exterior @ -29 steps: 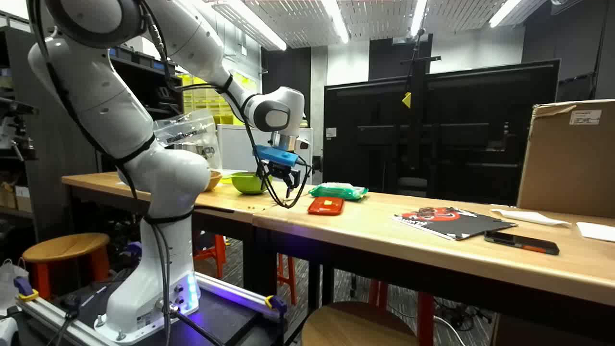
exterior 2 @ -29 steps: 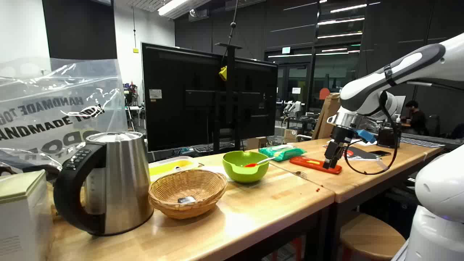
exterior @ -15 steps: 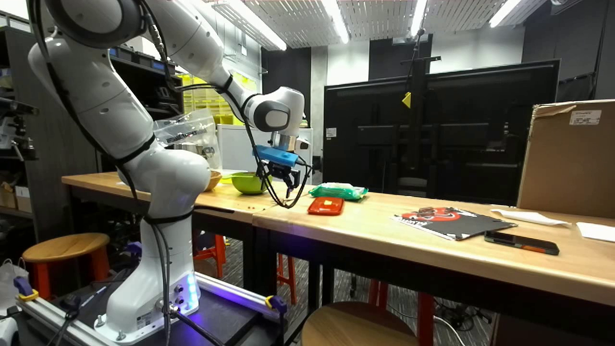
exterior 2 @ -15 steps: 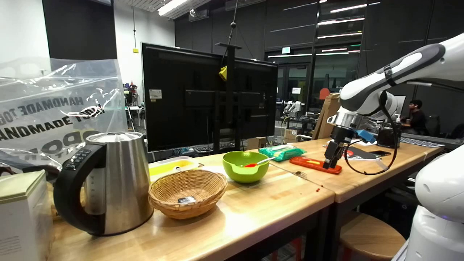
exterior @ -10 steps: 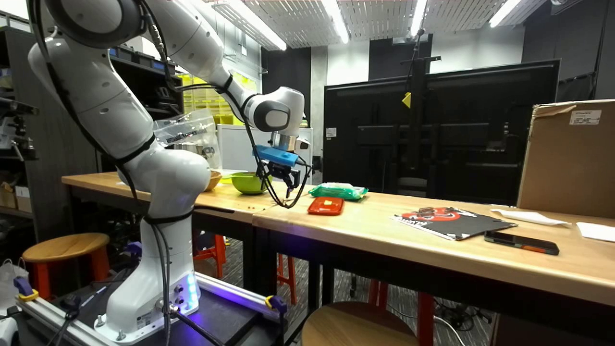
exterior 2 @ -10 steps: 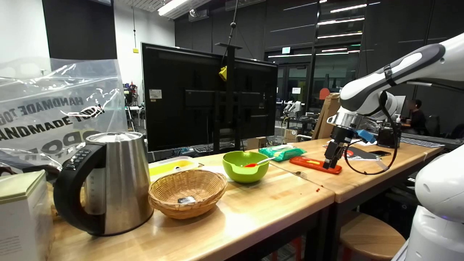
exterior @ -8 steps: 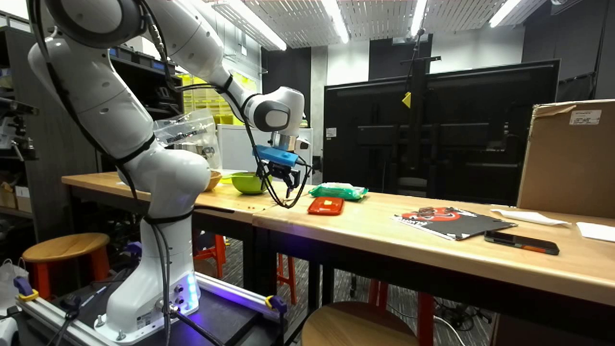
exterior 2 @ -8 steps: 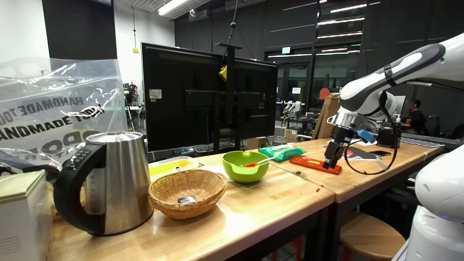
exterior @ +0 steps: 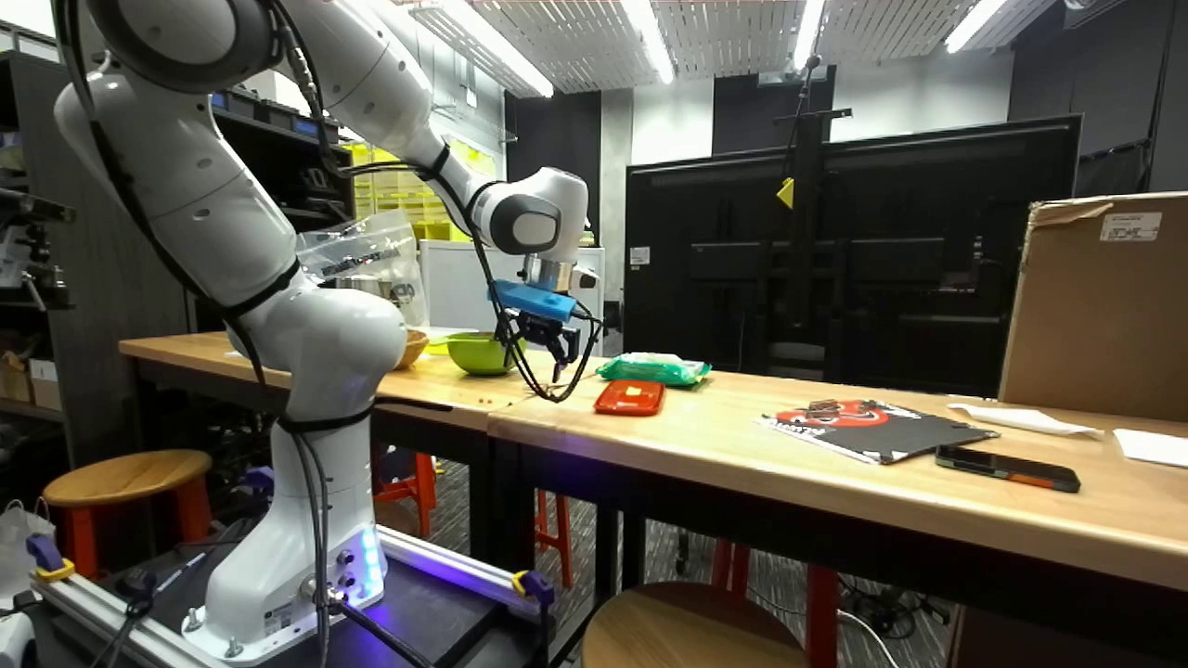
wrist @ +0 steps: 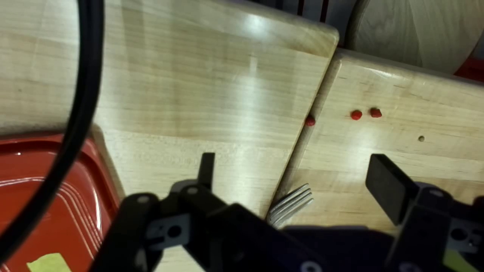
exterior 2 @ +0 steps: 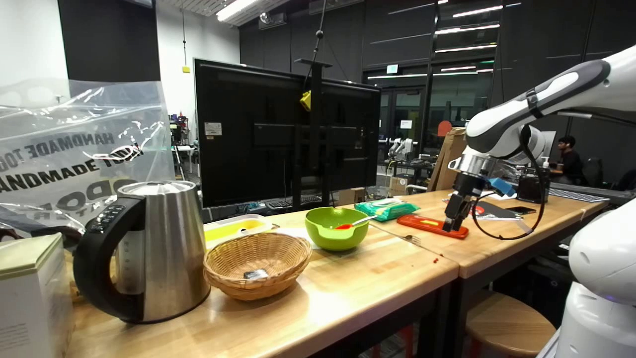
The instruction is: Move the silver fork to the right
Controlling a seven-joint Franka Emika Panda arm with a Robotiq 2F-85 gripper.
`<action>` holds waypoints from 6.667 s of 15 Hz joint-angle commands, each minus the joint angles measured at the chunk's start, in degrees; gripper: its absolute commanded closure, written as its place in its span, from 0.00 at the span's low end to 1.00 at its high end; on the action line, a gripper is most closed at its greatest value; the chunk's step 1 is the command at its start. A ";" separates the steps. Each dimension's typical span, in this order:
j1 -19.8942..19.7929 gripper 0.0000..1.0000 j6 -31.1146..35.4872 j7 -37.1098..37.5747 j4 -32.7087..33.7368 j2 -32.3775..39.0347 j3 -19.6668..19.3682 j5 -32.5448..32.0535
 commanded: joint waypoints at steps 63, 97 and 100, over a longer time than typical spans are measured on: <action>-2.67 1.00 27.79 26.42 1.48 18.45 21.12 -5.47; -15.20 0.99 19.80 25.84 2.33 8.50 12.20 -4.87; -16.66 0.99 19.17 25.71 3.90 7.38 10.85 -4.58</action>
